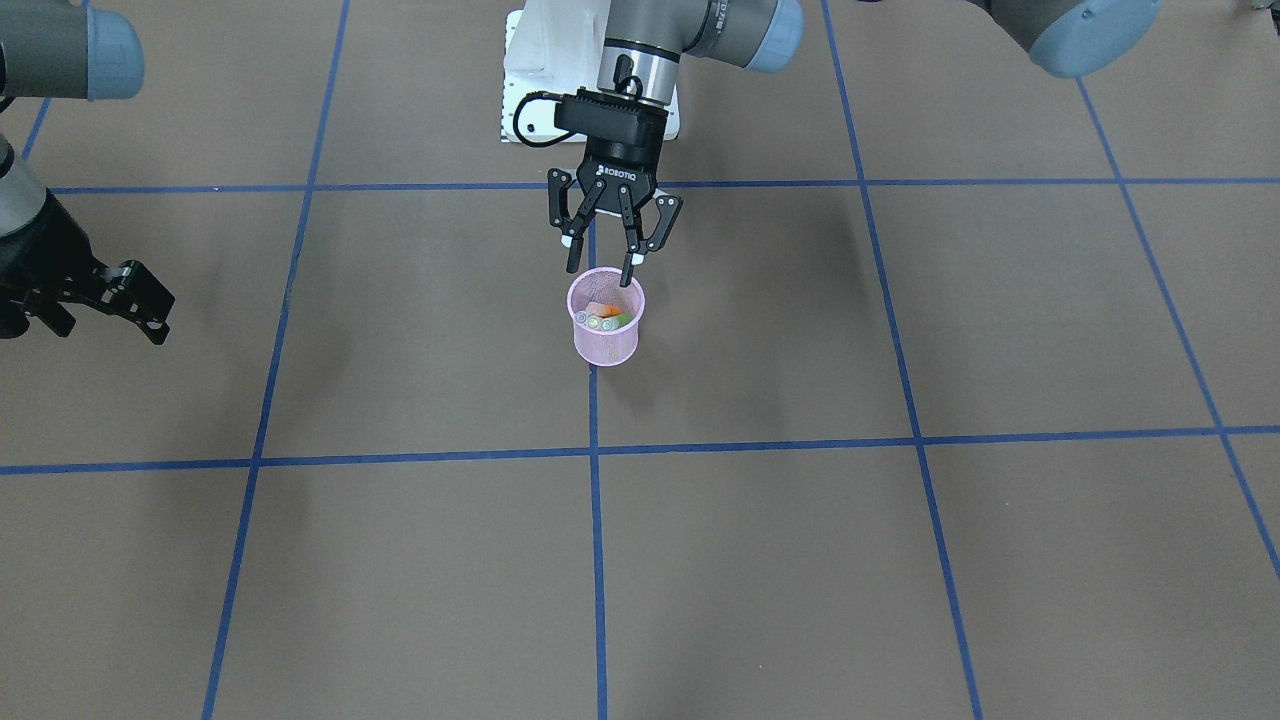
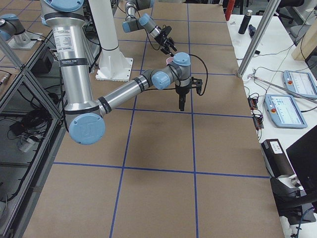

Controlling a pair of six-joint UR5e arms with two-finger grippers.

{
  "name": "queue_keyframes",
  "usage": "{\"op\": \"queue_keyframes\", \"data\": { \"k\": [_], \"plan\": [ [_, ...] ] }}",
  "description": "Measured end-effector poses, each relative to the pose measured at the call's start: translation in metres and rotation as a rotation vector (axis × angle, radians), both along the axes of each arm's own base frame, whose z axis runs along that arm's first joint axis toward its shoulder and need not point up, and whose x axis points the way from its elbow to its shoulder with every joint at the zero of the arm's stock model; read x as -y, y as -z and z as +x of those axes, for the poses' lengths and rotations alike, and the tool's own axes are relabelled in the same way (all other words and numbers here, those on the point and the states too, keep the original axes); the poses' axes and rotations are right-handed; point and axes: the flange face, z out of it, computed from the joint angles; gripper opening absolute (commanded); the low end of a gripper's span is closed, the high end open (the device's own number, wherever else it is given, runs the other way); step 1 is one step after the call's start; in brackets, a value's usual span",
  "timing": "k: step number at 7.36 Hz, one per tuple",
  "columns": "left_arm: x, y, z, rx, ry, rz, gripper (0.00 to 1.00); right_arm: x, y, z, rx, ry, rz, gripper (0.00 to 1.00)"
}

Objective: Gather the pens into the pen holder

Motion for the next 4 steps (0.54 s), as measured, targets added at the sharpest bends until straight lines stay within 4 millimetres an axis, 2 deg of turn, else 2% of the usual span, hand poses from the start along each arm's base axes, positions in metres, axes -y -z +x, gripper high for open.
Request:
{"op": "queue_keyframes", "data": {
  "k": [1, 2, 3, 4],
  "plan": [
    [-0.001, -0.002, -0.018, -0.012, -0.004, 0.003, 0.67, 0.002, -0.002, 0.003, -0.004, 0.000, 0.001, 0.99],
    [0.002, -0.020, -0.040, -0.003, -0.018, -0.012, 0.71, 0.006, -0.008, 0.009, -0.011, 0.001, 0.004, 0.99],
    [0.014, -0.054, -0.066, 0.029, -0.042, -0.053, 0.71, 0.013, -0.015, 0.018, -0.024, 0.005, 0.010, 0.99],
    [0.030, -0.101, -0.091, 0.082, -0.064, -0.114, 0.72, 0.020, -0.024, 0.031, -0.037, 0.011, 0.020, 0.99]
  ]
}}
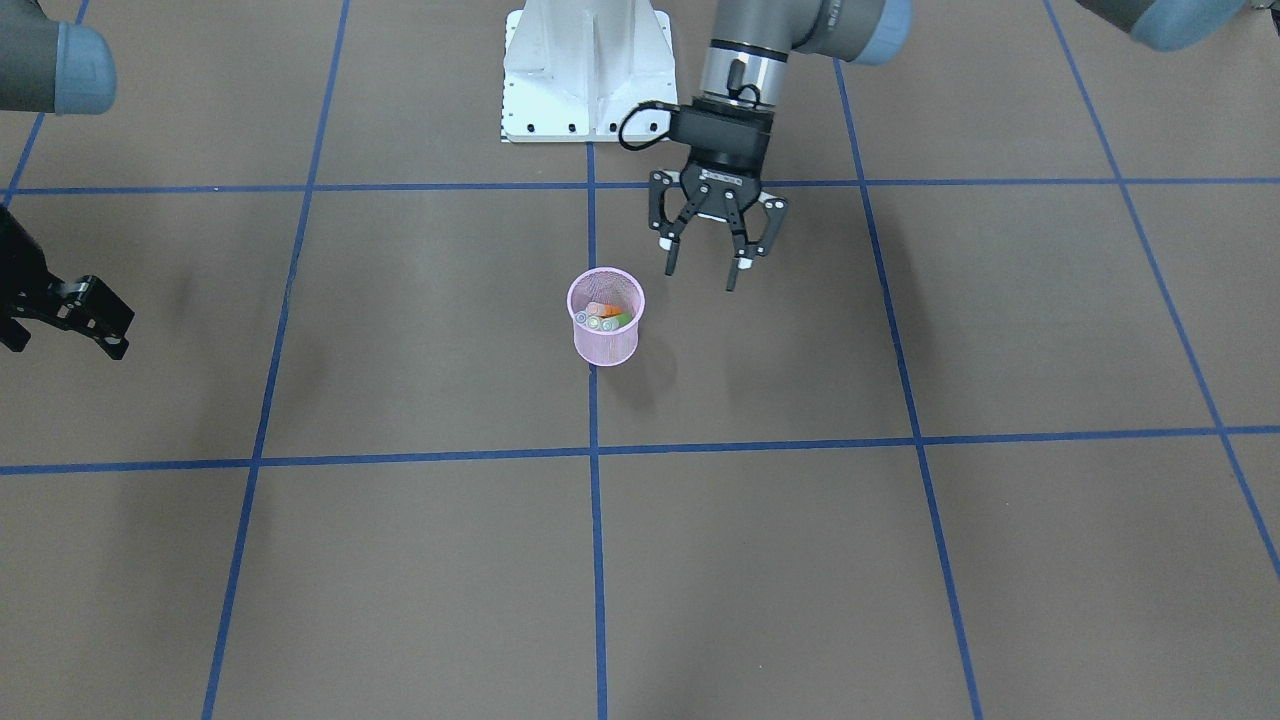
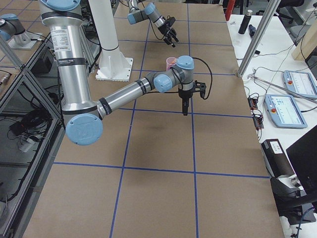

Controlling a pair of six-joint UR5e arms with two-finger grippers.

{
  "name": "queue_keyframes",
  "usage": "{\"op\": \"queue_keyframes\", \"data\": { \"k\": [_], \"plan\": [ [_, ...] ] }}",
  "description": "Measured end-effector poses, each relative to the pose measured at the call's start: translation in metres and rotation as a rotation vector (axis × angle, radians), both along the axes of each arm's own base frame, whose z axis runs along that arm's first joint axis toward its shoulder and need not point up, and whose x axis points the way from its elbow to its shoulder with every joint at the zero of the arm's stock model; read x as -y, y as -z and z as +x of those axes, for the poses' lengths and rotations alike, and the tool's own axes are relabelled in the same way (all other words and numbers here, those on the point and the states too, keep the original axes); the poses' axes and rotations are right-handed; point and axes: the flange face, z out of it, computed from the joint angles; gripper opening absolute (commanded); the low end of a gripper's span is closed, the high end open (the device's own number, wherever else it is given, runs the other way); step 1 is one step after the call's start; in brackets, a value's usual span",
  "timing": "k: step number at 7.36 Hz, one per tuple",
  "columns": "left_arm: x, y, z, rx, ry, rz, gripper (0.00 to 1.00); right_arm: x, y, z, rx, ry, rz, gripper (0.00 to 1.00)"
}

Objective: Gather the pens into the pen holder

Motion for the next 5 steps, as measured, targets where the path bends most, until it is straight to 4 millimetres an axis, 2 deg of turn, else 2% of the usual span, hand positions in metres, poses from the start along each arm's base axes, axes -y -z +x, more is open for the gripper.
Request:
{"op": "queue_keyframes", "data": {
  "k": [1, 2, 3, 5],
  "plan": [
    [0.017, -0.041, -0.027, 0.048, 0.002, -0.057, 0.72, 0.007, -0.010, 0.015, -0.008, 0.008, 0.006, 0.99],
    [0.040, -0.072, -0.060, 0.072, -0.007, -0.126, 0.73, 0.016, -0.023, 0.033, -0.011, 0.023, 0.006, 0.99],
    [0.063, -0.098, -0.100, 0.081, -0.055, -0.204, 0.73, 0.025, -0.042, 0.054, -0.012, 0.047, 0.005, 0.99],
    [0.106, -0.155, -0.195, 0.077, -0.184, -0.347, 0.84, 0.041, -0.086, 0.104, 0.002, 0.100, 0.004, 0.99]
  ]
}}
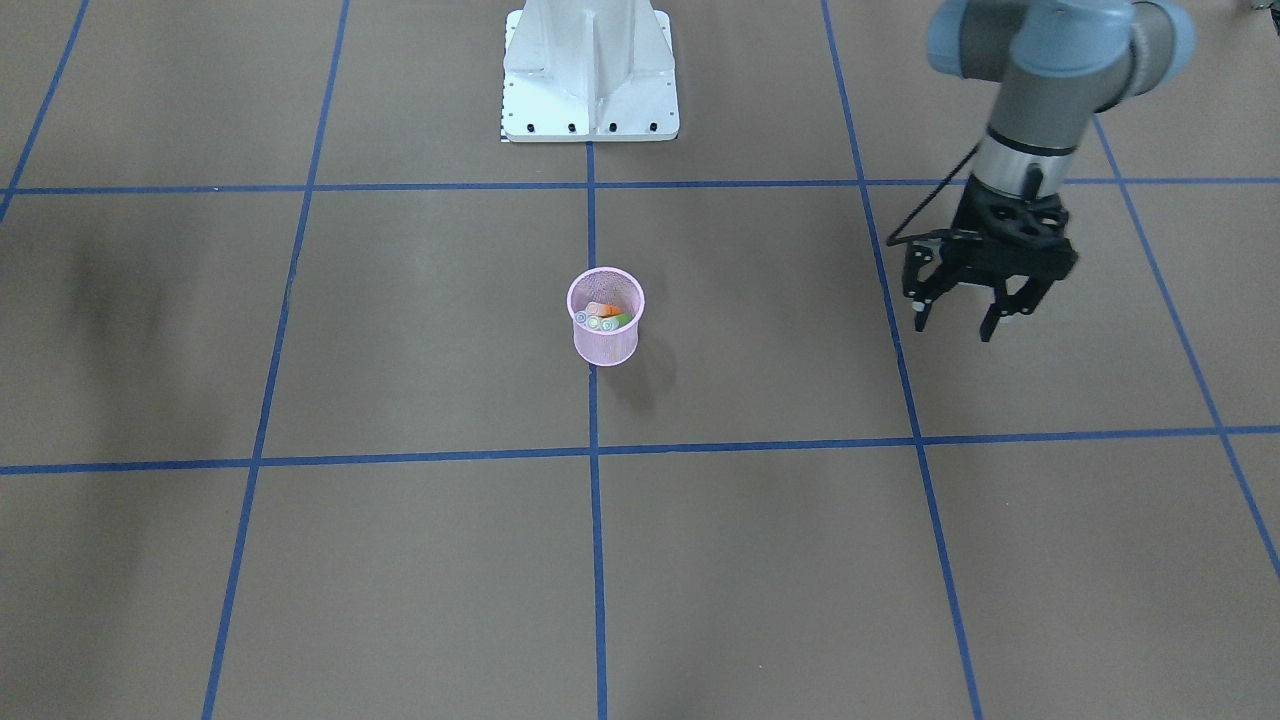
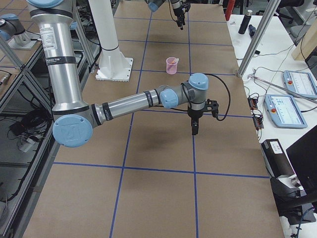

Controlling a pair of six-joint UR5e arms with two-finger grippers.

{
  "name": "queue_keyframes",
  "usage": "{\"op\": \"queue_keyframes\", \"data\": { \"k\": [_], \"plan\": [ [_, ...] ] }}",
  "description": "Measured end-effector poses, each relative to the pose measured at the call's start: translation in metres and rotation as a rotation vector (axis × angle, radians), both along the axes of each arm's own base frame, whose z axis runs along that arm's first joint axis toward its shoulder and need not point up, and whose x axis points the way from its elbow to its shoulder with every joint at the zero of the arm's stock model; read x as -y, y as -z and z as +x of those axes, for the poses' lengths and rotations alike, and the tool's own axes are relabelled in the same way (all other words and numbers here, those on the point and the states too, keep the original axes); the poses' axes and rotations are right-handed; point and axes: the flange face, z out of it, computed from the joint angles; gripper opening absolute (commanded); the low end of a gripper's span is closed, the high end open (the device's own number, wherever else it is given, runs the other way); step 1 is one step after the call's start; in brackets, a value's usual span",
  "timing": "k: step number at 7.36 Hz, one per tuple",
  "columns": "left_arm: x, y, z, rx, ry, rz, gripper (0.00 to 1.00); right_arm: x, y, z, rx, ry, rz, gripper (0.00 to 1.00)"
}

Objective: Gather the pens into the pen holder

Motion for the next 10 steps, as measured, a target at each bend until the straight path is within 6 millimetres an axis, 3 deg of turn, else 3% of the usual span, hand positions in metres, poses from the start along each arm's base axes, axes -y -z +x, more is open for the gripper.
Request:
{"op": "queue_keyframes", "data": {
  "k": [1, 2, 3, 4, 5, 7, 8, 10],
  "plan": [
    [0.016, -0.038, -0.048, -0.012, -0.058, -0.062, 0.86, 0.005, -0.021, 0.029, 0.023, 0.023, 0.004, 0.99],
    [0.027, -0.084, -0.095, -0.021, -0.109, -0.108, 0.96, 0.007, -0.039, 0.057, 0.044, 0.038, 0.011, 0.99],
    [0.036, -0.136, -0.141, -0.044, -0.144, -0.157, 0.99, 0.006, -0.058, 0.082, 0.084, 0.045, 0.006, 0.99],
    [0.038, -0.187, -0.181, -0.086, -0.157, -0.215, 0.99, 0.003, -0.079, 0.103, 0.147, 0.052, -0.006, 0.99],
    [0.037, -0.224, -0.213, -0.112, -0.144, -0.254, 0.99, -0.002, -0.097, 0.117, 0.188, 0.064, -0.004, 0.99],
    [0.031, -0.257, -0.274, -0.079, -0.099, -0.226, 0.99, -0.007, -0.109, 0.129, 0.188, 0.078, 0.013, 0.99],
    [0.031, -0.260, -0.287, -0.064, -0.098, -0.226, 0.99, -0.004, -0.108, 0.133, 0.143, 0.078, 0.026, 0.99],
    [0.043, -0.246, -0.295, -0.059, -0.100, -0.304, 1.00, -0.002, -0.107, 0.138, 0.075, 0.075, 0.036, 0.99]
  ]
}}
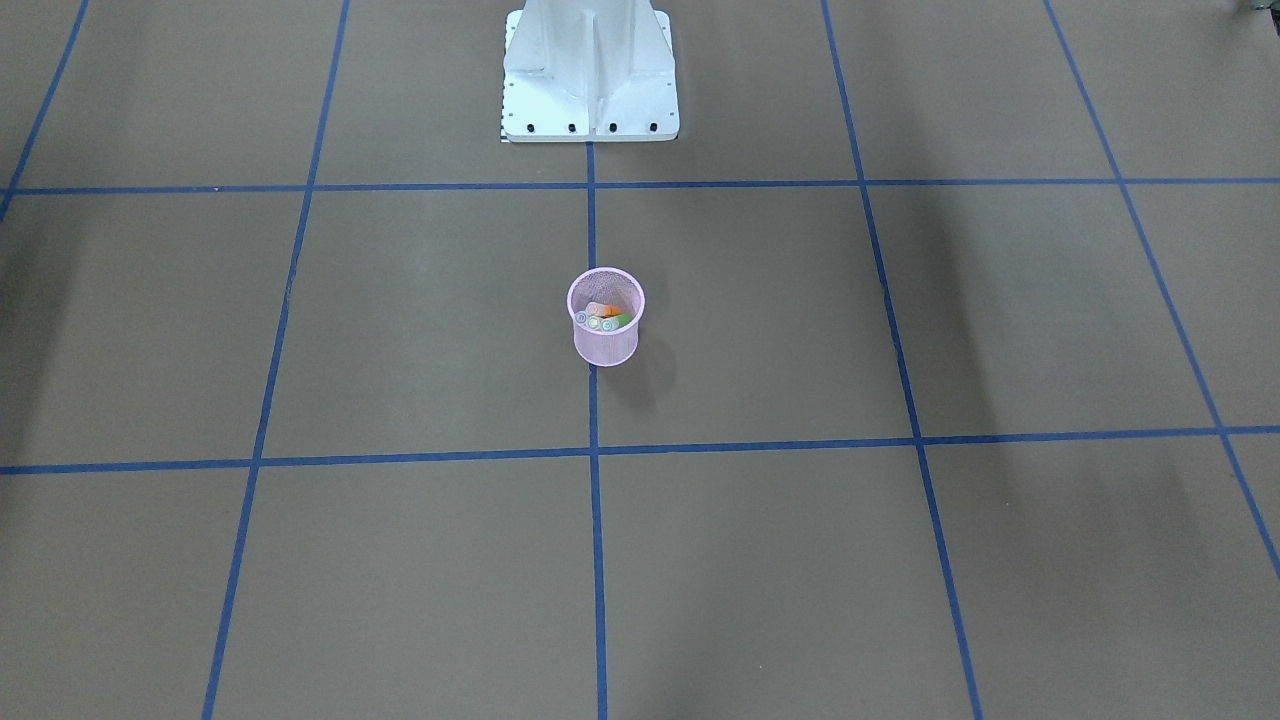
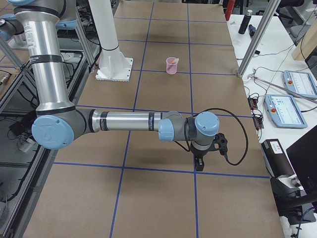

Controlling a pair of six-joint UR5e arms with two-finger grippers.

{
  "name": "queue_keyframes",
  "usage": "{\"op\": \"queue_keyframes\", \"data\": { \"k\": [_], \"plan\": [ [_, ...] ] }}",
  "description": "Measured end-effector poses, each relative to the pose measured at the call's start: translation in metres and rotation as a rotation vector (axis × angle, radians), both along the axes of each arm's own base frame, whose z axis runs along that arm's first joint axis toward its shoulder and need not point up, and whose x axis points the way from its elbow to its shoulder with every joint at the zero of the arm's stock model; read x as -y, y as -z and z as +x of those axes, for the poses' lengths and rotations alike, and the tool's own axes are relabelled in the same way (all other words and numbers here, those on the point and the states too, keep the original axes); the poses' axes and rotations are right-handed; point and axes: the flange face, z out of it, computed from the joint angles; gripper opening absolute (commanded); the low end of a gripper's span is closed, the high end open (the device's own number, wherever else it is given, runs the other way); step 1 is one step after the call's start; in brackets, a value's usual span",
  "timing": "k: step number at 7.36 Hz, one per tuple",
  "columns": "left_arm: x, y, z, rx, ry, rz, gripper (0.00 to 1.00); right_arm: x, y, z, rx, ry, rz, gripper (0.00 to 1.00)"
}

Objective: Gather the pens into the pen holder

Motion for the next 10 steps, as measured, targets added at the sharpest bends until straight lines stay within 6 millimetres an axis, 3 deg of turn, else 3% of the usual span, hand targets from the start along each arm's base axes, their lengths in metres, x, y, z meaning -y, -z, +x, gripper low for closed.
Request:
{"op": "queue_keyframes", "data": {
  "k": [1, 3, 5, 10],
  "plan": [
    [0.000, 0.005, -0.002, -0.001, 0.000, -0.017, 1.00, 0.000, 0.000, 0.001, -0.008, -0.001, 0.001, 0.99],
    [-0.033, -0.004, -0.005, 0.000, 0.004, 0.002, 1.00, -0.002, -0.002, 0.000, -0.011, -0.001, -0.002, 0.99],
    [-0.048, -0.008, -0.006, 0.002, 0.010, 0.046, 1.00, -0.004, -0.006, 0.000, -0.011, 0.000, -0.008, 0.99],
    [-0.046, 0.001, -0.005, 0.002, 0.007, 0.074, 1.00, -0.012, -0.014, 0.000, -0.008, -0.001, 0.007, 0.99]
  ]
}}
